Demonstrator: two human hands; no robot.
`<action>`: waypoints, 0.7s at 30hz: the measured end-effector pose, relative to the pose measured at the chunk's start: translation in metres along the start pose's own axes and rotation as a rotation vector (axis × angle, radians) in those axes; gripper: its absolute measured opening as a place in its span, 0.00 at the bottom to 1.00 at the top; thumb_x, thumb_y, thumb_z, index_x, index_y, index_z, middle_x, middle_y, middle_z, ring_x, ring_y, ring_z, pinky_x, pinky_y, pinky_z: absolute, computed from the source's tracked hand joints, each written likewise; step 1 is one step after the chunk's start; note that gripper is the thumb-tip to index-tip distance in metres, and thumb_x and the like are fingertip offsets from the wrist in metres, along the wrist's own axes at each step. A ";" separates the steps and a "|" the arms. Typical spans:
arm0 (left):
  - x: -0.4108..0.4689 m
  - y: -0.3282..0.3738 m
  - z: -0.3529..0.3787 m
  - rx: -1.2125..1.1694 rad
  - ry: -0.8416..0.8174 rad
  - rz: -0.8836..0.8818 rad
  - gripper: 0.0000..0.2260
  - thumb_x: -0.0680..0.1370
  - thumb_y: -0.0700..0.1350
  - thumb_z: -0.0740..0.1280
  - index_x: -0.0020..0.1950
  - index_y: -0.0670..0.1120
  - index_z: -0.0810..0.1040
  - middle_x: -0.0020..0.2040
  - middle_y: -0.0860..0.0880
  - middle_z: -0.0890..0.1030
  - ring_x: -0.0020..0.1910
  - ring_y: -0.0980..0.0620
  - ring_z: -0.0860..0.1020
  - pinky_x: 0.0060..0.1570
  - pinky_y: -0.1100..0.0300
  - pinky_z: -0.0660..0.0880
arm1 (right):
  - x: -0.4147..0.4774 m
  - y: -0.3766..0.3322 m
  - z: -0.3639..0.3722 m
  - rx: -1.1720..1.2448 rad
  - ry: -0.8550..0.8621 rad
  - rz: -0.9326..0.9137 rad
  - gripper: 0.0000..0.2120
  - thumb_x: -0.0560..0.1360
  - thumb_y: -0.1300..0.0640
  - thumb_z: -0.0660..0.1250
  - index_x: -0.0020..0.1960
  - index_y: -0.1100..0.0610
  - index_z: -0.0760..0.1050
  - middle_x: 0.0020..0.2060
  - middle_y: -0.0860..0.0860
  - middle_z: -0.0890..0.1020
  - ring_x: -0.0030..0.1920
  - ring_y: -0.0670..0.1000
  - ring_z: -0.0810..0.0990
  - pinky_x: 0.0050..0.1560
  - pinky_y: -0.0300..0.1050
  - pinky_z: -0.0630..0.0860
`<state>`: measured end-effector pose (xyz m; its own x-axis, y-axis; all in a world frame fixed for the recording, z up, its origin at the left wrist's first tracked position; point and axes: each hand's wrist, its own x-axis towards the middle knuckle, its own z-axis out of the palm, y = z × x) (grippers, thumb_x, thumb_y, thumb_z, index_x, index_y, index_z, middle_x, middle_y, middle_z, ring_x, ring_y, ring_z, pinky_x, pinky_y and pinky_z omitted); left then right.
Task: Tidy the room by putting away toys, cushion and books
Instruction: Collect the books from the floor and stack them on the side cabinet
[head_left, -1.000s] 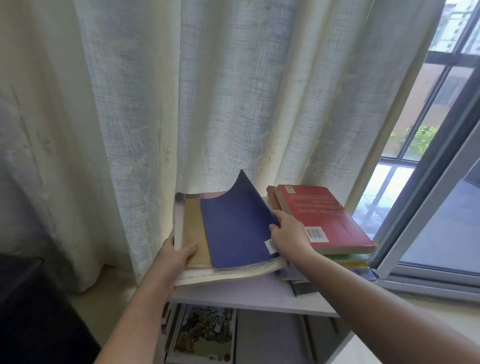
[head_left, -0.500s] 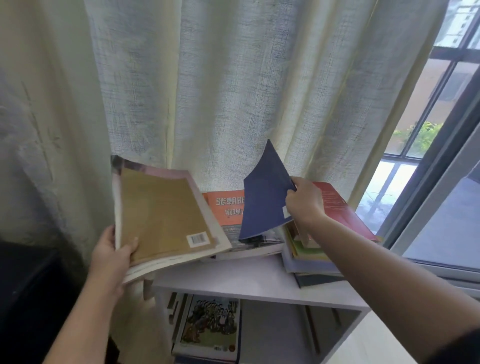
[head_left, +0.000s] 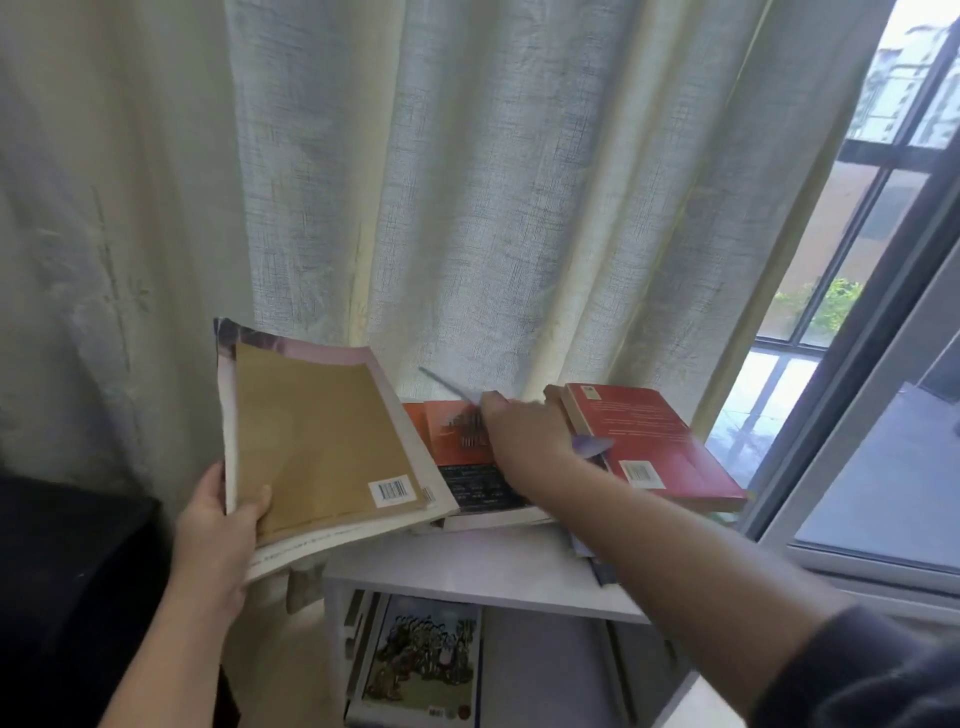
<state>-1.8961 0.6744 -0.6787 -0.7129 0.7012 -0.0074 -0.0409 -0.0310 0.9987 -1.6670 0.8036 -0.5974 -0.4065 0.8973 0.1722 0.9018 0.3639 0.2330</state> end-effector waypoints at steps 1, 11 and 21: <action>0.002 0.001 -0.002 -0.012 -0.004 0.006 0.21 0.79 0.37 0.64 0.70 0.50 0.69 0.56 0.46 0.78 0.55 0.43 0.77 0.53 0.46 0.74 | -0.004 -0.012 0.014 0.045 -0.123 -0.006 0.14 0.80 0.61 0.58 0.65 0.57 0.72 0.53 0.54 0.80 0.51 0.55 0.80 0.44 0.45 0.72; 0.004 0.012 -0.003 -0.084 -0.094 0.030 0.16 0.79 0.38 0.64 0.66 0.50 0.73 0.51 0.49 0.80 0.50 0.48 0.79 0.48 0.51 0.76 | 0.007 -0.012 0.035 1.017 -0.335 0.163 0.21 0.81 0.43 0.55 0.52 0.60 0.77 0.48 0.54 0.81 0.49 0.55 0.79 0.52 0.51 0.76; -0.009 0.011 0.042 -0.093 -0.142 0.031 0.15 0.79 0.48 0.65 0.66 0.52 0.71 0.50 0.54 0.80 0.47 0.52 0.79 0.45 0.55 0.76 | -0.005 -0.007 0.037 1.294 -0.244 0.217 0.18 0.70 0.52 0.75 0.57 0.56 0.76 0.48 0.49 0.83 0.46 0.49 0.82 0.38 0.39 0.77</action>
<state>-1.8608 0.6972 -0.6656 -0.6094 0.7920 0.0374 -0.0891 -0.1153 0.9893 -1.6657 0.8062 -0.6352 -0.3243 0.9388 -0.1159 0.4879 0.0610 -0.8707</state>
